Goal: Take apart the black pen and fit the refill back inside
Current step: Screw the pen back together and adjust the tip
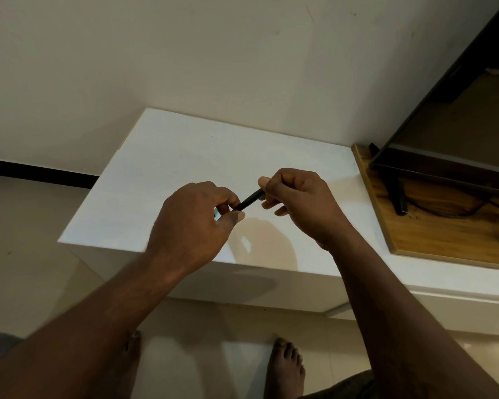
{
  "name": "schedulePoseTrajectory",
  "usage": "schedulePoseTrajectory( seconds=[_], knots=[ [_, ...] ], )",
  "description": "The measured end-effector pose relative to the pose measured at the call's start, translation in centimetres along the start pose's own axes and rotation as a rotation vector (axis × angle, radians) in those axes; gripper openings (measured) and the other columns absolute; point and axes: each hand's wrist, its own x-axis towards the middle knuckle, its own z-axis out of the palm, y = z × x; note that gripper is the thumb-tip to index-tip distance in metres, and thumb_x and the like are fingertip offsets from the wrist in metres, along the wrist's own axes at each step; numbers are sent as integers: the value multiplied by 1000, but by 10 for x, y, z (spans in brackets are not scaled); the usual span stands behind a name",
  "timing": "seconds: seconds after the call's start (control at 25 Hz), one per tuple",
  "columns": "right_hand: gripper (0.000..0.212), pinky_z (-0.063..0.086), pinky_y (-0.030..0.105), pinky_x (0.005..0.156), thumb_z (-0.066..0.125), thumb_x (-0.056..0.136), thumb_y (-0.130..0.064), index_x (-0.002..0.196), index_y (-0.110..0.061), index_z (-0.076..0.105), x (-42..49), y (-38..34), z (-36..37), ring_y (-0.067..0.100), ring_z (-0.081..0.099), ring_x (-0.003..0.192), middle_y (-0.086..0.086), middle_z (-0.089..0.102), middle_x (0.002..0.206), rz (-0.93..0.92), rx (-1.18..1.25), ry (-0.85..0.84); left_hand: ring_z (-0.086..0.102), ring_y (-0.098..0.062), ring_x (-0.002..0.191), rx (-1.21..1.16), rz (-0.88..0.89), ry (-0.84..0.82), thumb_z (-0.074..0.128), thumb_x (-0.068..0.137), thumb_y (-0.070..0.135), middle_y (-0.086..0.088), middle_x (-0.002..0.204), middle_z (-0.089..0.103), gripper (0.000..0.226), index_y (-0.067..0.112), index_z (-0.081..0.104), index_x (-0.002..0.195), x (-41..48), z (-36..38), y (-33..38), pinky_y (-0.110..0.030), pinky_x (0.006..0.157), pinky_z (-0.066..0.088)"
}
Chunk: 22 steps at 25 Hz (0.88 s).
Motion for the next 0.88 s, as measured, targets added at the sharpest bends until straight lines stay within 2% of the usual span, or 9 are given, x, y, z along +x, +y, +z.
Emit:
schedulePoseTrajectory(
  seconds=[0.16, 0.28, 0.4, 0.6, 0.72, 0.88],
  knots=[
    [32, 56, 32, 73, 64, 101, -45, 95, -16, 74, 0, -3, -4, 15, 78, 86, -2, 80, 94, 8, 81, 4, 58, 1, 70, -9, -13, 10, 75, 88, 43, 14, 83, 70, 18, 29, 77, 100, 1, -2, 0, -15, 62, 41],
    [18, 56, 33, 74, 68, 101, -29, 102, -13, 76, 2, -2, -8, 20, 78, 89, 1, 80, 95, -6, 146, 1, 57, 1, 69, -12, -18, 15, 75, 88, 41, 14, 83, 70, 17, 29, 77, 99, 1, -2, 1, -15, 61, 40],
    [11, 57, 32, 73, 70, 99, -20, 99, -10, 76, 2, 0, -6, 17, 78, 87, -1, 79, 88, -24, 116, -1, 57, 1, 69, -11, -17, 10, 76, 88, 41, 14, 83, 69, 17, 28, 77, 100, 1, -2, 1, -17, 62, 42],
    [19, 57, 31, 70, 70, 99, -25, 91, -8, 70, 0, 0, 2, 13, 78, 82, 1, 79, 84, -27, 32, 38, 56, 2, 69, 13, -8, 5, 77, 87, 38, 13, 82, 69, 18, 27, 78, 100, 0, -2, 0, -14, 62, 39],
    [18, 57, 30, 69, 68, 100, -28, 92, -13, 71, 0, -1, 0, 12, 77, 82, -1, 80, 86, -45, 0, 47, 57, 1, 68, 9, -5, 2, 77, 87, 40, 13, 83, 70, 18, 28, 77, 101, 1, -1, 1, -17, 63, 43],
    [10, 58, 31, 71, 68, 100, -23, 100, -16, 76, 0, -3, -7, 16, 78, 85, -2, 80, 89, -59, 93, 30, 57, 1, 66, -2, -12, 11, 76, 88, 41, 13, 83, 70, 17, 29, 77, 99, 1, -3, 2, -17, 62, 42]
  ],
)
